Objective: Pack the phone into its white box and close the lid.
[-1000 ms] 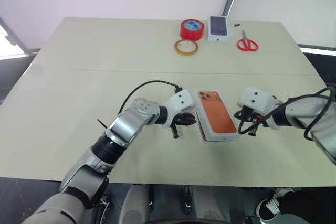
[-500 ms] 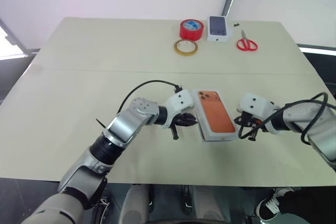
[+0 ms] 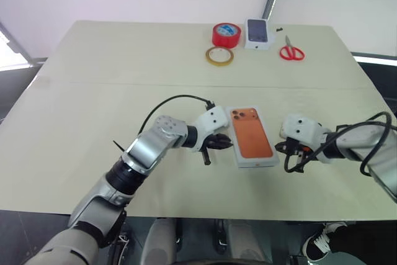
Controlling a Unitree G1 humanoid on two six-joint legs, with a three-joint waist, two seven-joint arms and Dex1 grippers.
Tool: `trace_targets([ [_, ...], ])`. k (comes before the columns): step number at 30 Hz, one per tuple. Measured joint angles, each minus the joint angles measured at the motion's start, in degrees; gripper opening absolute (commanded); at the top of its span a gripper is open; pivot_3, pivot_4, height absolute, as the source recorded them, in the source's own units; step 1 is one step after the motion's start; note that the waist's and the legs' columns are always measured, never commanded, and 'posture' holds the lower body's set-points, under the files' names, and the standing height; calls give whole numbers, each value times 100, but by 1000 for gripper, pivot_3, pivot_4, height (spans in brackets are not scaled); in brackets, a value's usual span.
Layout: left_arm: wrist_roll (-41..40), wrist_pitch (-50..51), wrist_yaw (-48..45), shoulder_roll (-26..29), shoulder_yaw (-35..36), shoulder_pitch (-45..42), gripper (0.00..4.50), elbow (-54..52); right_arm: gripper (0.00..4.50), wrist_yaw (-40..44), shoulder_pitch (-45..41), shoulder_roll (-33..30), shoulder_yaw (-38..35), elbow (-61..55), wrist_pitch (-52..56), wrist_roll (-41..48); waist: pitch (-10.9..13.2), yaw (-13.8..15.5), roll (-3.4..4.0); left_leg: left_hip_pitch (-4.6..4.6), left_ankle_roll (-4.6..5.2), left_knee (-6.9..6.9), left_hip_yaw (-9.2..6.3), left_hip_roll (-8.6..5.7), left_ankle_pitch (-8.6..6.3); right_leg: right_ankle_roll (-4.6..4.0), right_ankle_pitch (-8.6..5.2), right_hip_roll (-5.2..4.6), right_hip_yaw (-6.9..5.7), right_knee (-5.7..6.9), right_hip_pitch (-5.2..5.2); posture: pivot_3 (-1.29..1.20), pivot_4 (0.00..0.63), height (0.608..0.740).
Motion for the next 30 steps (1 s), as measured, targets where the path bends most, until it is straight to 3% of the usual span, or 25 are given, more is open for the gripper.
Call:
trace_targets([
  [20,-54,125,-141,-5,-130,29,581,-217,21,184,371,-207,-346,-326,-73,77,0,1,0,1,0,3,-2,-1,0,1,-1,0,0,1,3,0,150,740],
  [25,-43,151,114,-52,-10,28,581,-108,21,-150,-73,-92,-273,160,-121,-186,-1,-2,0,2,0,6,-3,0,0,0,0,0,0,2,4,0,150,740],
  [30,95,308,714,-298,332,-155,581,561,21,-514,-744,510,152,913,-138,-500,-1,-4,-1,3,1,9,-5,-1,0,5,1,5,1,5,6,0,150,740],
])
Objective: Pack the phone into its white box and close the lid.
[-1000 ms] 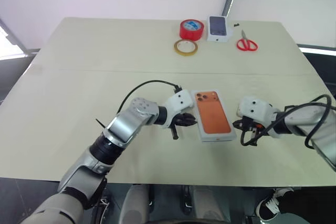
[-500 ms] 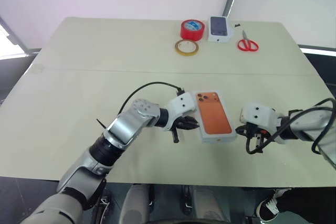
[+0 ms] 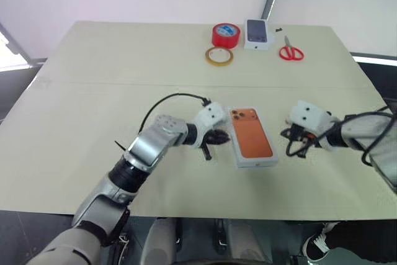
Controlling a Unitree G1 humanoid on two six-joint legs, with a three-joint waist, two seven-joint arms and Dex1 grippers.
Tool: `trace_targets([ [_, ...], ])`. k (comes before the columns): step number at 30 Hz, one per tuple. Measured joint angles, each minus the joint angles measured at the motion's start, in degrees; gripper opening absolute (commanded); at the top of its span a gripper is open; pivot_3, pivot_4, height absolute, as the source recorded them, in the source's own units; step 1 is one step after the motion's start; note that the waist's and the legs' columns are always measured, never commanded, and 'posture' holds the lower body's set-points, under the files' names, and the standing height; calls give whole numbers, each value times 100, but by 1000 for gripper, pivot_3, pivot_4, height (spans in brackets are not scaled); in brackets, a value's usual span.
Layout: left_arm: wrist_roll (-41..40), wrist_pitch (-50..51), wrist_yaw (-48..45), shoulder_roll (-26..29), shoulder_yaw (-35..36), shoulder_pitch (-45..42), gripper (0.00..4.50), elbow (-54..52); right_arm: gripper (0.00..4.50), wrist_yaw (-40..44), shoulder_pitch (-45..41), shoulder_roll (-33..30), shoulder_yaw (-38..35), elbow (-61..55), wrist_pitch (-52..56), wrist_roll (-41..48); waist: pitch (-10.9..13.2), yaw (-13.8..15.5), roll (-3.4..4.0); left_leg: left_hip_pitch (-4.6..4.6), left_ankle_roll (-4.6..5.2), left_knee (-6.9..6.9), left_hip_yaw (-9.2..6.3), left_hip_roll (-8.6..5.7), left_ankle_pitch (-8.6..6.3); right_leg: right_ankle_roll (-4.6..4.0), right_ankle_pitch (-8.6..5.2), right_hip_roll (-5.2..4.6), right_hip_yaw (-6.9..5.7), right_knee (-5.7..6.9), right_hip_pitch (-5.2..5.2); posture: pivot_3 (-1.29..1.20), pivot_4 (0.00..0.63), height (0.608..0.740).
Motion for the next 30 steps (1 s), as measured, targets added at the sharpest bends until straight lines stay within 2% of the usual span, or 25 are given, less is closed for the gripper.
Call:
trace_targets([
  [7,209,-150,324,-310,11,-155,581,691,21,-159,-407,624,399,545,-27,-169,0,13,1,-3,0,1,0,-3,0,13,7,-2,0,1,0,0,150,740],
  [15,236,-447,401,-539,130,-175,581,819,21,-72,-409,646,407,483,37,-124,0,-2,1,-1,0,0,-1,0,0,15,8,-1,0,4,-1,0,150,740],
  [30,231,-445,163,-473,236,-161,581,395,21,37,-115,447,60,-94,365,-5,0,4,1,-1,0,0,-1,-1,0,10,5,-3,0,4,0,0,150,740],
])
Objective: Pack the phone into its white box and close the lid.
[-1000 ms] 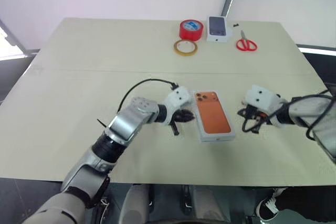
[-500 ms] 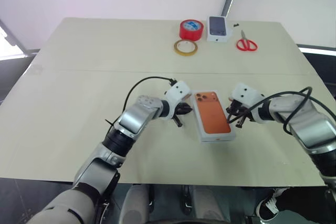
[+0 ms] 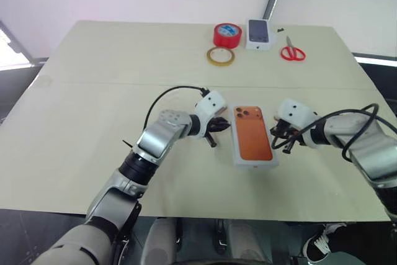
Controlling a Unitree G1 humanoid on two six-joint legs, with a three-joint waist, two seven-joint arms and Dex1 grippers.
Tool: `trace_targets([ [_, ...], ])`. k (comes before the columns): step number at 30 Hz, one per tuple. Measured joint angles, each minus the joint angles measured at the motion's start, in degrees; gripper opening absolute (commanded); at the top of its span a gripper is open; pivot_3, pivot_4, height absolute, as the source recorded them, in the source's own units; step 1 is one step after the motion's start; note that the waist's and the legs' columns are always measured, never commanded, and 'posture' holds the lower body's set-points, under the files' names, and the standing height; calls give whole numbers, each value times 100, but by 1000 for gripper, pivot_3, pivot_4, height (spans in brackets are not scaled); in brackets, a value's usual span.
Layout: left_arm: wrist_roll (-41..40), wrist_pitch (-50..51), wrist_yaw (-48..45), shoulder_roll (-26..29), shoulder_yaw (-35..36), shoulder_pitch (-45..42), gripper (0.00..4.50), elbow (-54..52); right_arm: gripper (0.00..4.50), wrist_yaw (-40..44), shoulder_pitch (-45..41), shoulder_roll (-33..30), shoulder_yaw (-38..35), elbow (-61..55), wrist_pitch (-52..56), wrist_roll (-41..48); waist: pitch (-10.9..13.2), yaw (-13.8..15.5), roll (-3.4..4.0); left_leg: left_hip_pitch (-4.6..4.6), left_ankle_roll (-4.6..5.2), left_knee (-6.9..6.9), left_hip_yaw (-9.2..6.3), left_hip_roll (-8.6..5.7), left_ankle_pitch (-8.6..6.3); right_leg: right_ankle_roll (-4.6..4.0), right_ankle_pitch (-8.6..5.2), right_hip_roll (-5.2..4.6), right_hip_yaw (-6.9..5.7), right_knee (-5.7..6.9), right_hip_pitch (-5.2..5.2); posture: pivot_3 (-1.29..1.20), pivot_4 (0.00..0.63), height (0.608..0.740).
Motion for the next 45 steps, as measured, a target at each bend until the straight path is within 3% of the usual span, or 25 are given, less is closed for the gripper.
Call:
trace_targets([
  [45,19,16,148,-84,43,35,581,200,21,-226,-160,267,187,323,-119,-158,0,-3,0,1,0,0,0,1,0,3,2,2,0,0,0,0,150,740],
])
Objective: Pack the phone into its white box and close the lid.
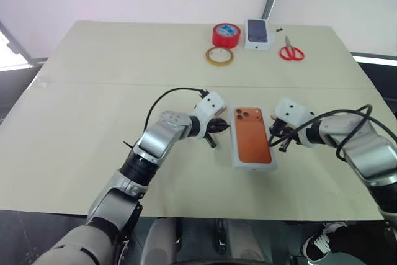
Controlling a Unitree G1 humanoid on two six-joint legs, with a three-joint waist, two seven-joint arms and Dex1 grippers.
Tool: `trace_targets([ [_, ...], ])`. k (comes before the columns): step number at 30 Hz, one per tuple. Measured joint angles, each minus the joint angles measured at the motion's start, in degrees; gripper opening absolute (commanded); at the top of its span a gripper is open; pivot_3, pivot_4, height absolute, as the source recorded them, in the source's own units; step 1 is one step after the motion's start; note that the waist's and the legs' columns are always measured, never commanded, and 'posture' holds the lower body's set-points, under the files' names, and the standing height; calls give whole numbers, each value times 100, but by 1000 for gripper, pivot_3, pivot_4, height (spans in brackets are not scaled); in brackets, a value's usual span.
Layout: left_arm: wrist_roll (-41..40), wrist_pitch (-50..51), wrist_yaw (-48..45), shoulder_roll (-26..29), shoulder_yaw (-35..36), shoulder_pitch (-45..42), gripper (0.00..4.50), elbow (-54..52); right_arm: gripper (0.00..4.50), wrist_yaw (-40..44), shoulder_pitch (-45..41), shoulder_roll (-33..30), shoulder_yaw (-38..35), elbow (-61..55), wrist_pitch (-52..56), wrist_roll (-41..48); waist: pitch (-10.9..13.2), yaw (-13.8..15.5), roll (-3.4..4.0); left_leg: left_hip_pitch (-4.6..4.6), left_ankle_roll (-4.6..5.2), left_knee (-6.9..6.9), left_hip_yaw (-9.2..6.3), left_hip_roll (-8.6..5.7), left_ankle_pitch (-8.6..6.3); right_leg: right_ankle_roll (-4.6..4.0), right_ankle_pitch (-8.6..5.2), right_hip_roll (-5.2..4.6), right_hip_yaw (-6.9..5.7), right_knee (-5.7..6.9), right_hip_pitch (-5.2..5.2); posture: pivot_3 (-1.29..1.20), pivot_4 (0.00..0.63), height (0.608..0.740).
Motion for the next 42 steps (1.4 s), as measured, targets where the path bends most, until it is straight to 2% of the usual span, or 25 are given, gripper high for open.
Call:
trace_targets([
  [35,28,-40,133,-151,3,-35,581,314,21,-189,-255,353,59,492,-95,-258,0,0,0,0,0,0,0,-1,0,3,2,0,0,0,0,0,150,740],
  [39,57,-40,157,-134,3,-35,581,315,21,-168,-251,309,105,492,-156,-327,0,0,0,0,0,0,0,-1,0,3,1,0,0,0,0,0,150,740],
  [42,50,-42,206,-74,52,-34,581,309,21,-61,-184,18,51,473,-317,-318,0,5,0,-1,0,0,0,-1,0,2,1,-1,0,0,0,0,150,740],
])
